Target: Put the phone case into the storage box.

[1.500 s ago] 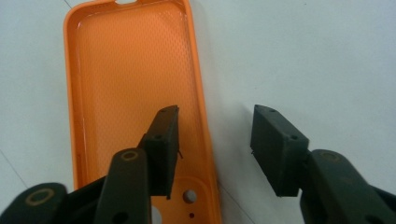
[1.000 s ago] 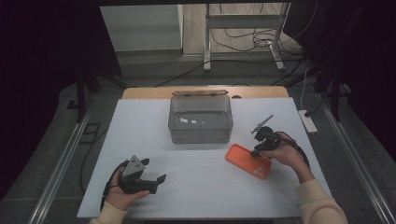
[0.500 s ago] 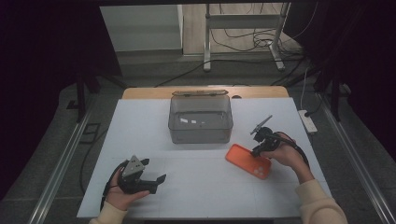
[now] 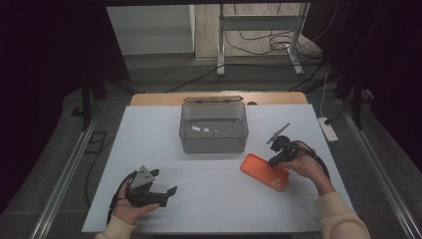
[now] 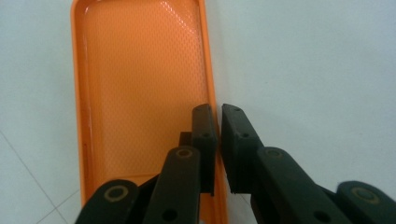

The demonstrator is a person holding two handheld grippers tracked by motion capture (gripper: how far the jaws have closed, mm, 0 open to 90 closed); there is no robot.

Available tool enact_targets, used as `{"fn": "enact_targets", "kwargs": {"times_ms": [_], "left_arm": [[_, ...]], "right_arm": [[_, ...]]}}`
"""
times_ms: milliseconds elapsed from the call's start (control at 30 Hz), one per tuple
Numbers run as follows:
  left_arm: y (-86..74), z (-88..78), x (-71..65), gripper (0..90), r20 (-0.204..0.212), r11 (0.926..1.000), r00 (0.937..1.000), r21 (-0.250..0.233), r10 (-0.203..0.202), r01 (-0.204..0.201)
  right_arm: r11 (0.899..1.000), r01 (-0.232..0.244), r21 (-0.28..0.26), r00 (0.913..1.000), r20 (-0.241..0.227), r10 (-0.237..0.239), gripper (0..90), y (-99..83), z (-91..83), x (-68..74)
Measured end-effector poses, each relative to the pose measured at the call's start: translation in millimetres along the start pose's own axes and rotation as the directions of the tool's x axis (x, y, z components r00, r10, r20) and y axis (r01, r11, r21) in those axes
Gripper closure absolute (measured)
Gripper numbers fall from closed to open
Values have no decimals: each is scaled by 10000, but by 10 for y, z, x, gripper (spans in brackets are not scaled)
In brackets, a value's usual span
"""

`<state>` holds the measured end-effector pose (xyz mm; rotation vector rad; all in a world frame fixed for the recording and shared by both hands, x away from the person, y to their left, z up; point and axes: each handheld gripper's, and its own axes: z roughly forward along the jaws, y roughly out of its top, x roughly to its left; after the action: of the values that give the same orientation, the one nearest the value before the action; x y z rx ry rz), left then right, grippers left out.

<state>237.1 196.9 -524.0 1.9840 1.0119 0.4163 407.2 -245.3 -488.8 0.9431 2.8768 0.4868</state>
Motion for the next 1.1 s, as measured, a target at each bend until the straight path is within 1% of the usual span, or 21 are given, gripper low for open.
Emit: {"fn": "enact_targets", "kwargs": {"times_ms": [633,1100], "left_arm": [[-2,-2,5,107,-10,10000,10000,-8,-18,18],[-3,-1,9,107,-1,10000,10000,3,-30,30]], "right_arm": [[10000,-70,24,9997,251,69,876,-2,-9,-2],[9997,253,-13,9992,307,-252,886,-8,-39,12]]}}
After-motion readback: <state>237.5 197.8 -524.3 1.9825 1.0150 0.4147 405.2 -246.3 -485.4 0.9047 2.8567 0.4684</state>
